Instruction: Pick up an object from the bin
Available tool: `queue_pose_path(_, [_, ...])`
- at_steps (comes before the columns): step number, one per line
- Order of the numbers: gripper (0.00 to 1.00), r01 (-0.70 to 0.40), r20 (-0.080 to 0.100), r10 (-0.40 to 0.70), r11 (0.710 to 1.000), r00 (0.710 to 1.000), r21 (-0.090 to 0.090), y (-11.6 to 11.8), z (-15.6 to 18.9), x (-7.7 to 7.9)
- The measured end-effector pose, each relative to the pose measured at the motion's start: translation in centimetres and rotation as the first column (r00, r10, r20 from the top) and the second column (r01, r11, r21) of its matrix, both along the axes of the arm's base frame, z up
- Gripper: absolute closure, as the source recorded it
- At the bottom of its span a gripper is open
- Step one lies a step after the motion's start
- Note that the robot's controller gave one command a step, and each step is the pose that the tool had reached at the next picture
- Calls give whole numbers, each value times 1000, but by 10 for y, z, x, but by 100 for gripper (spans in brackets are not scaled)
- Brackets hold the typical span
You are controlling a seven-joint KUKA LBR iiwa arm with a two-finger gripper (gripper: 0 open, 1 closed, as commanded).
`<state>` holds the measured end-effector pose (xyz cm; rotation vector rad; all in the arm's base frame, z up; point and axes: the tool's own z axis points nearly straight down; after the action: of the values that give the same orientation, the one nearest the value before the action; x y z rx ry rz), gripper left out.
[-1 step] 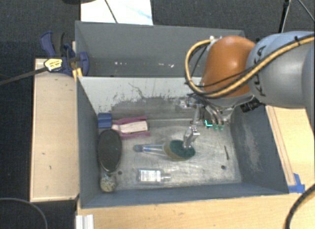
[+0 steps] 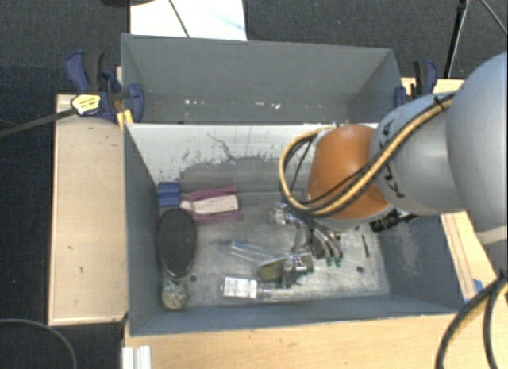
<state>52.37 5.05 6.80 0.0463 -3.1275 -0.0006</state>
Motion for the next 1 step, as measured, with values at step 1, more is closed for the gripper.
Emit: queue_pose_path(1, [0, 44, 21, -44, 999, 999, 0, -33, 34, 27])
